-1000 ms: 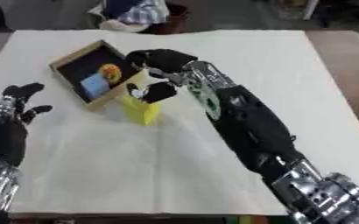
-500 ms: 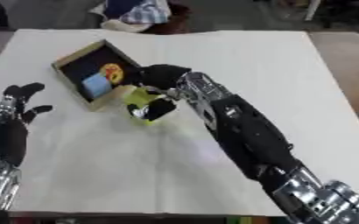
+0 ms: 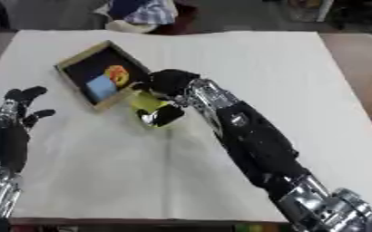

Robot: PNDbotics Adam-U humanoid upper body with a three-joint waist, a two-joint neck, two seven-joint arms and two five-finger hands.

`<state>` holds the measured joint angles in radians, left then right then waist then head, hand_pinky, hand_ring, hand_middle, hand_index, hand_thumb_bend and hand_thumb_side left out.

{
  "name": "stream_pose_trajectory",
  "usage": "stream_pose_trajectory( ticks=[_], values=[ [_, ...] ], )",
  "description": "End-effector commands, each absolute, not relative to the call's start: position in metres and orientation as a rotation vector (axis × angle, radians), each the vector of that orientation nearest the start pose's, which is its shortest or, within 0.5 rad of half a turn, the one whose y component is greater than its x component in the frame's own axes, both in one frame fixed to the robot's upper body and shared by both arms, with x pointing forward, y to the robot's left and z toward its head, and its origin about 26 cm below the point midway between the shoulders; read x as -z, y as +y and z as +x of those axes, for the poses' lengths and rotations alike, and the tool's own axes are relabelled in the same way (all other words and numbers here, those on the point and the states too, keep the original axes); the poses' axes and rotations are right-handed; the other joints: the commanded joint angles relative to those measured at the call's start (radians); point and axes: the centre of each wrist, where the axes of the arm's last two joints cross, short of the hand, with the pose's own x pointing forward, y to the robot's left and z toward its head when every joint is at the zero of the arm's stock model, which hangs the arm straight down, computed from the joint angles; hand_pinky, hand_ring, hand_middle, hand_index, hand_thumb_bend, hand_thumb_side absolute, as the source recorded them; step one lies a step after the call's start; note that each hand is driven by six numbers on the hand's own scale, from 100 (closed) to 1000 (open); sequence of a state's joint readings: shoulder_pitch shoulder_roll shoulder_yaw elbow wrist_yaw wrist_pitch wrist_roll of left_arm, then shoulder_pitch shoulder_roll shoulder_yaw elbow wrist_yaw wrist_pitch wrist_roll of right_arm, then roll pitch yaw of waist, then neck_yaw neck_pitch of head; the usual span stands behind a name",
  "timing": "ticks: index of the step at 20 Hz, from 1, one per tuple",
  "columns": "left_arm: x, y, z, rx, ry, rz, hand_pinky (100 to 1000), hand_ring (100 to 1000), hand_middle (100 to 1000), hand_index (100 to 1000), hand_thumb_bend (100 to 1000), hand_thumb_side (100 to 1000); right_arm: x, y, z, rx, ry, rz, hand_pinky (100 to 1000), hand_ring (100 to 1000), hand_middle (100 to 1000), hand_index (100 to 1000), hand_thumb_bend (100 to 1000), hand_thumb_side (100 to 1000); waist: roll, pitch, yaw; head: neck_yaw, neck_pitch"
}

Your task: Pick up objects on the table and place them in the box.

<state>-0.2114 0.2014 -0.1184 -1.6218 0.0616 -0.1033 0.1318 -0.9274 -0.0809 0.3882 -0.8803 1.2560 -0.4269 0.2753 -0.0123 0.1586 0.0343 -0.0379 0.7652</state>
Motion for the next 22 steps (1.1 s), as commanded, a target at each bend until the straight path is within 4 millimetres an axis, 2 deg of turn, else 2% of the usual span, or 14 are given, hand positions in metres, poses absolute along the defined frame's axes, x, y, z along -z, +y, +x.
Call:
stream_pose_trajectory(
  ticks=[1, 2, 3, 4, 5, 8, 9, 10, 15, 19, 22],
  values=[
    [-0.072, 0.241, 0.326, 0.153, -1.941, 0.067, 726, 992, 767, 784, 100, 949, -0.120, -0.092, 0.456, 2.731, 1.996, 0.928, 796, 838, 937, 997, 100, 759, -0.007, -0.016, -0.002, 0.002, 0.005],
    [-0.072, 0.240, 0.326, 0.153, -1.941, 0.066, 726, 992, 767, 784, 100, 949, -0.122, -0.092, 0.456, 2.716, 2.005, 0.932, 776, 807, 896, 979, 100, 717, -0.007, -0.016, -0.003, 0.003, 0.005],
    [-0.072, 0.240, 0.326, 0.153, -1.941, 0.067, 726, 992, 767, 784, 100, 949, -0.123, -0.092, 0.456, 2.702, 2.012, 0.935, 776, 807, 896, 979, 100, 717, -0.007, -0.016, -0.003, 0.003, 0.005],
    [-0.072, 0.241, 0.326, 0.152, -1.941, 0.067, 726, 992, 766, 784, 100, 948, -0.125, -0.091, 0.456, 2.681, 2.026, 0.939, 756, 722, 822, 944, 100, 611, -0.007, -0.017, -0.004, 0.003, 0.005],
    [-0.072, 0.241, 0.326, 0.152, -1.941, 0.068, 726, 992, 766, 784, 100, 949, -0.128, -0.091, 0.456, 2.656, 2.044, 0.945, 744, 682, 789, 915, 100, 554, -0.007, -0.017, -0.004, 0.003, 0.005],
    [-0.072, 0.241, 0.326, 0.150, -1.941, 0.068, 727, 992, 766, 784, 100, 948, -0.139, -0.088, 0.456, 2.564, 2.118, 0.969, 725, 619, 734, 879, 100, 462, -0.005, -0.018, -0.005, 0.004, 0.005],
    [-0.072, 0.241, 0.326, 0.150, -1.942, 0.068, 726, 992, 766, 784, 100, 948, -0.145, -0.087, 0.455, 2.527, 2.151, 0.975, 722, 611, 732, 880, 100, 615, -0.005, -0.018, -0.006, 0.004, 0.005],
    [-0.072, 0.241, 0.326, 0.150, -1.942, 0.068, 726, 992, 766, 784, 100, 947, -0.152, -0.084, 0.455, 2.489, 2.181, 0.979, 723, 610, 727, 881, 100, 428, -0.004, -0.019, -0.006, 0.004, 0.005],
    [-0.073, 0.239, 0.326, 0.149, -1.945, 0.060, 726, 991, 766, 784, 100, 945, -0.188, -0.067, 0.458, 2.371, 2.281, 1.029, 728, 606, 736, 894, 100, 385, 0.003, -0.021, -0.001, 0.001, 0.005],
    [-0.076, 0.236, 0.327, 0.151, -1.954, 0.045, 726, 991, 765, 784, 100, 943, -0.199, -0.050, 0.463, 2.290, 2.383, 1.113, 729, 596, 739, 903, 100, 329, 0.014, -0.018, 0.015, -0.010, 0.005],
    [-0.078, 0.233, 0.328, 0.156, -1.960, 0.034, 726, 991, 765, 784, 100, 942, -0.199, -0.037, 0.464, 2.217, 2.432, 1.197, 730, 589, 744, 908, 100, 293, 0.019, -0.013, 0.034, -0.025, 0.005]
  ],
)
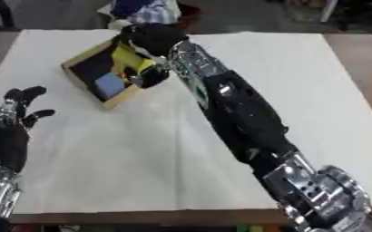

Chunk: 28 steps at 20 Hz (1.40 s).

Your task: Pick up objects on the table and place them in the box.

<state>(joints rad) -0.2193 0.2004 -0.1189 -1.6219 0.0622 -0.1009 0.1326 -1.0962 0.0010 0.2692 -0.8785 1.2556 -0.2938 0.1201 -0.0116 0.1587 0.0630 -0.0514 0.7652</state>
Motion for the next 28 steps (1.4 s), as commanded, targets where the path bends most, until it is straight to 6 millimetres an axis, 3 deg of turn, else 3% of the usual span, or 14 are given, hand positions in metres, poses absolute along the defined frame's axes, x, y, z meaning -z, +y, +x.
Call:
stream_pose_trajectory(
  ticks=[1, 9, 22, 24, 26, 28],
  values=[
    [-0.079, 0.232, 0.329, 0.159, -1.962, 0.029, 726, 991, 765, 784, 100, 943, -0.197, -0.033, 0.464, 2.190, 2.457, 1.226, 730, 588, 745, 909, 100, 287, 0.019, -0.011, 0.012, -0.017, 0.005],
    [-0.084, 0.225, 0.331, 0.184, -1.975, -0.001, 726, 992, 765, 784, 100, 942, -0.169, -0.006, 0.457, 2.073, 2.523, 1.406, 745, 622, 777, 923, 100, 246, 0.020, 0.003, 0.066, -0.054, 0.005],
    [-0.085, 0.224, 0.331, 0.188, -1.978, -0.005, 726, 992, 764, 783, 100, 942, -0.157, -0.008, 0.458, 1.928, 2.630, 1.605, 745, 644, 791, 933, 100, 223, 0.017, 0.007, 0.084, -0.063, 0.005],
    [-0.085, 0.224, 0.332, 0.190, -1.978, -0.006, 726, 992, 764, 783, 100, 942, -0.157, -0.008, 0.458, 1.899, 2.645, 1.628, 756, 693, 832, 961, 100, 276, 0.017, 0.007, 0.086, -0.064, 0.005],
    [-0.086, 0.224, 0.332, 0.192, -1.979, -0.008, 726, 992, 764, 783, 100, 942, -0.157, -0.007, 0.458, 1.881, 2.650, 1.655, 846, 865, 942, 1000, 100, 394, 0.017, 0.007, 0.088, -0.066, 0.005],
    [-0.086, 0.223, 0.332, 0.195, -1.979, -0.011, 725, 992, 764, 783, 100, 941, -0.155, -0.005, 0.458, 1.879, 2.632, 1.700, 931, 974, 1000, 1000, 100, 491, 0.017, 0.007, 0.093, -0.069, 0.005]
  ],
)
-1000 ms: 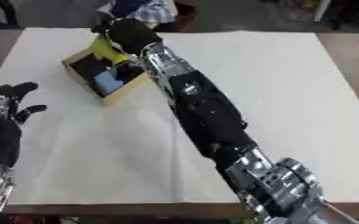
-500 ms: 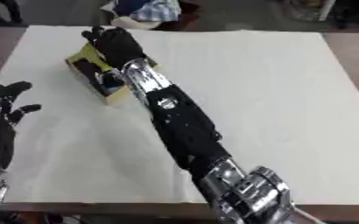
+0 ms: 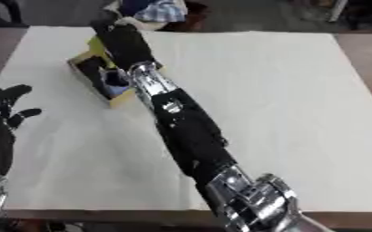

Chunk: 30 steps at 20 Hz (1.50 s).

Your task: Pick up objects on the table and place them in the box.

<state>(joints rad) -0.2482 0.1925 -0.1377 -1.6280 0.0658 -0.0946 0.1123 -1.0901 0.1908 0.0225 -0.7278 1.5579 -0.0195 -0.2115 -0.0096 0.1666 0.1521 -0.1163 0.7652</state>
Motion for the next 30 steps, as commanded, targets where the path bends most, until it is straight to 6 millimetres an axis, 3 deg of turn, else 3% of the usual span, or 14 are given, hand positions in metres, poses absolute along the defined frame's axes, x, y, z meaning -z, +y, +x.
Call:
stream_pose_trajectory(
  ticks=[1, 14, 22, 26, 30],
  values=[
    [-0.086, 0.222, 0.332, 0.197, -1.979, -0.014, 725, 992, 764, 783, 100, 942, -0.155, -0.005, 0.458, -1.349, -1.883, -1.245, 942, 984, 1000, 1000, 100, 500, 0.014, -0.001, 0.006, -0.007, 0.005],
    [-0.085, 0.222, 0.332, 0.198, -1.978, -0.014, 725, 991, 763, 783, 100, 941, -0.159, -0.008, 0.460, -1.310, -1.847, -1.329, 945, 984, 1000, 1000, 100, 517, 0.007, -0.007, 0.011, -0.007, 0.005],
    [-0.084, 0.224, 0.331, 0.189, -1.975, -0.005, 725, 991, 762, 783, 100, 942, -0.179, -0.012, 0.464, -1.296, -1.924, -1.302, 907, 932, 986, 1000, 100, 483, 0.007, -0.010, -0.002, 0.003, 0.005],
    [-0.083, 0.227, 0.331, 0.179, -1.970, 0.009, 725, 991, 762, 783, 100, 943, -0.194, -0.029, 0.471, -1.249, -1.974, -1.184, 885, 892, 964, 1000, 100, 486, 0.004, -0.012, -0.020, 0.021, 0.005],
    [-0.081, 0.231, 0.330, 0.170, -1.965, 0.029, 725, 992, 761, 783, 100, 943, -0.216, -0.058, 0.478, -1.207, -2.047, -1.070, 850, 832, 920, 1000, 100, 497, 0.001, -0.016, -0.047, 0.044, 0.005]
  ],
)
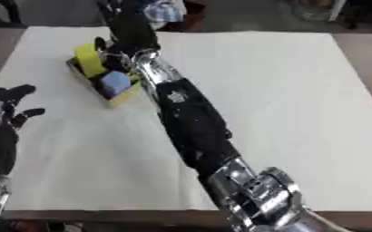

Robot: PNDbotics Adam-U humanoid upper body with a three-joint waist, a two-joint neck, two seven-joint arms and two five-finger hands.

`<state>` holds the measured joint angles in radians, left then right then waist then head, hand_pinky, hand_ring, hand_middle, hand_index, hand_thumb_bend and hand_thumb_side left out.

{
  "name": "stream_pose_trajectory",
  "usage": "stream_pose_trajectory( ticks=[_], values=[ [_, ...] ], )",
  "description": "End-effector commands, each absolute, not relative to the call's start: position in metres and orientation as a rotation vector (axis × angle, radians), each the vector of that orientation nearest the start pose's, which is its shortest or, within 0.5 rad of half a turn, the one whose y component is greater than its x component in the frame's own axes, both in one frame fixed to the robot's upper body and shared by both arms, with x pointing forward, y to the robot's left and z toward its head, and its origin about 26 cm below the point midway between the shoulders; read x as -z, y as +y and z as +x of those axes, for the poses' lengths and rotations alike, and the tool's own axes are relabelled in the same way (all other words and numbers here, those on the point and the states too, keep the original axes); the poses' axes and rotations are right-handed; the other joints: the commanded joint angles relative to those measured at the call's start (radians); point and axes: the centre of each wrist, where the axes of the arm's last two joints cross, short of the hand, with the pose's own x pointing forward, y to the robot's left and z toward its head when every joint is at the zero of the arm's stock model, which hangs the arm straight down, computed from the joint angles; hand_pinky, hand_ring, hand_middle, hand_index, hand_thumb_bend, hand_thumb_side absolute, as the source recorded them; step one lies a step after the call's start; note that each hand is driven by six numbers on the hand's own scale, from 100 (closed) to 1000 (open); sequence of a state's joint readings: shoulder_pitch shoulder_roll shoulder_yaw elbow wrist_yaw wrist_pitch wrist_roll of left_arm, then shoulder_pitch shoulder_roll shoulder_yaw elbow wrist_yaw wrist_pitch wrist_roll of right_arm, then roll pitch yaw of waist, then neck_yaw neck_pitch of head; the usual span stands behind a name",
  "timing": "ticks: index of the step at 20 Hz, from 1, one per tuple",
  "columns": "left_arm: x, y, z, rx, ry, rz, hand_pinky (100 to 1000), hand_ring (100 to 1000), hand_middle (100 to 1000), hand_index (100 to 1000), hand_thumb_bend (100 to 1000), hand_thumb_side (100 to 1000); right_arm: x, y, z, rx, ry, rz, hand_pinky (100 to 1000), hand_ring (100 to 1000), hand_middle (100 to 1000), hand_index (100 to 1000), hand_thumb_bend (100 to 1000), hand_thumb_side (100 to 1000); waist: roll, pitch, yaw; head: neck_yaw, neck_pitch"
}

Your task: Pick up objects on the table and place them in the box.

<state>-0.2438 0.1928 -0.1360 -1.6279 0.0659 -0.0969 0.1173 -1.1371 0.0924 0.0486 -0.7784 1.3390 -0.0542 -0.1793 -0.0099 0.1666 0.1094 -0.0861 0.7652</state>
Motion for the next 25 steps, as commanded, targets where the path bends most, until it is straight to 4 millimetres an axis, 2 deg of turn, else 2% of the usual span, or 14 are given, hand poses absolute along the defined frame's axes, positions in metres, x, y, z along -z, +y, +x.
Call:
stream_pose_trajectory(
  ticks=[1, 4, 7, 11, 17, 19, 25],
  values=[
    [-0.081, 0.232, 0.330, 0.168, -1.965, 0.033, 725, 992, 761, 783, 100, 943, -0.221, -0.066, 0.479, -1.194, -2.064, -1.044, 840, 814, 908, 997, 100, 494, 0.001, -0.017, -0.011, 0.019, 0.005],
    [-0.080, 0.235, 0.329, 0.163, -1.963, 0.045, 725, 992, 761, 783, 100, 942, -0.235, -0.094, 0.480, -1.154, -2.116, -0.955, 823, 784, 882, 991, 100, 460, -0.001, -0.020, -0.033, 0.033, 0.005],
    [-0.079, 0.238, 0.329, 0.159, -1.959, 0.059, 725, 992, 761, 783, 100, 943, -0.244, -0.125, 0.475, -1.131, -2.137, -0.884, 812, 764, 859, 985, 100, 469, -0.001, -0.022, -0.051, 0.051, 0.005],
    [-0.076, 0.242, 0.328, 0.151, -1.951, 0.077, 725, 993, 761, 783, 100, 945, -0.242, -0.163, 0.462, -1.046, -2.151, -0.745, 804, 741, 839, 979, 100, 552, -0.004, -0.022, -0.074, 0.068, 0.005],
    [-0.076, 0.244, 0.328, 0.148, -1.952, 0.090, 725, 993, 763, 784, 100, 946, -0.220, -0.213, 0.434, -0.837, -2.168, -0.612, 787, 702, 793, 963, 100, 645, -0.006, -0.019, -0.091, 0.083, 0.005],
    [-0.076, 0.245, 0.328, 0.151, -1.953, 0.090, 726, 994, 763, 784, 100, 947, -0.211, -0.226, 0.423, -0.755, -2.178, -0.582, 775, 676, 765, 948, 100, 646, -0.006, -0.016, -0.097, 0.086, 0.005],
    [-0.076, 0.244, 0.328, 0.154, -1.957, 0.090, 727, 997, 766, 785, 100, 948, -0.174, -0.252, 0.396, -0.500, -2.160, -0.490, 763, 655, 742, 931, 100, 668, 0.000, -0.008, -0.104, 0.088, 0.005]
  ],
)
